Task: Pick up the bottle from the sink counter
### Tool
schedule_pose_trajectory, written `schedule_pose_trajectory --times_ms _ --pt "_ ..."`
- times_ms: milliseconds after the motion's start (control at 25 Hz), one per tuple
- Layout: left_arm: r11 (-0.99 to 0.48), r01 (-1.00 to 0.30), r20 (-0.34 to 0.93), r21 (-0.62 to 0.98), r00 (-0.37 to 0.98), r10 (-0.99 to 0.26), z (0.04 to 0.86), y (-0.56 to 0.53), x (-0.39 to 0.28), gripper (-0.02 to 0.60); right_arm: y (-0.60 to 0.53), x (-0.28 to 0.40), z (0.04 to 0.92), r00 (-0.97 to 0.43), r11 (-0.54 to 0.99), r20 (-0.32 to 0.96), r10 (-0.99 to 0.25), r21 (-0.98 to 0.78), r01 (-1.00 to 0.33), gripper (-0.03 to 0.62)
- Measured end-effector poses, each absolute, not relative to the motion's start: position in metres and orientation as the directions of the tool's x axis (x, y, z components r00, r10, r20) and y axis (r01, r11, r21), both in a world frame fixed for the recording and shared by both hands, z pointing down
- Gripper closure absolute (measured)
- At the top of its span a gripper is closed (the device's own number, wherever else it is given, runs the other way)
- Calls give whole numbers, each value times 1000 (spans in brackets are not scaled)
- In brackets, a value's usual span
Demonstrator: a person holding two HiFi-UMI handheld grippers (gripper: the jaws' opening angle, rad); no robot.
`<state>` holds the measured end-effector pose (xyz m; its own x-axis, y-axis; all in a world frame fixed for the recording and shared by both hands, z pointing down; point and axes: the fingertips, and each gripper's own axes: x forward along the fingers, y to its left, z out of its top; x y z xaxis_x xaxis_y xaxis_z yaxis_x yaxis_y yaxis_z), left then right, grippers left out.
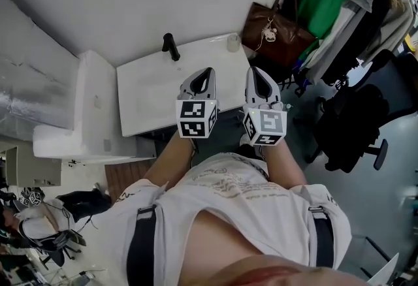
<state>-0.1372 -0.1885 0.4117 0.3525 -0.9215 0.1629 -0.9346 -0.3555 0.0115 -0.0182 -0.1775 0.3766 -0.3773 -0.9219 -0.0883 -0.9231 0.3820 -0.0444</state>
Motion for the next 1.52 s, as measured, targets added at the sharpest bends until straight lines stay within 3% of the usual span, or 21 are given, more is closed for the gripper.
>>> schedule_pose_trajectory --times_ms 1040,1520 --pt "-171 -985 234 13 169 -957 429 -354 -75 560 -360 56 393 -539 538 -11 -843 -75 -840 572" --pt "-231 -973 257 -6 222 -941 442 -401 -93 560 -392 41 396 -499 497 -3 -867 -77 -864 572"
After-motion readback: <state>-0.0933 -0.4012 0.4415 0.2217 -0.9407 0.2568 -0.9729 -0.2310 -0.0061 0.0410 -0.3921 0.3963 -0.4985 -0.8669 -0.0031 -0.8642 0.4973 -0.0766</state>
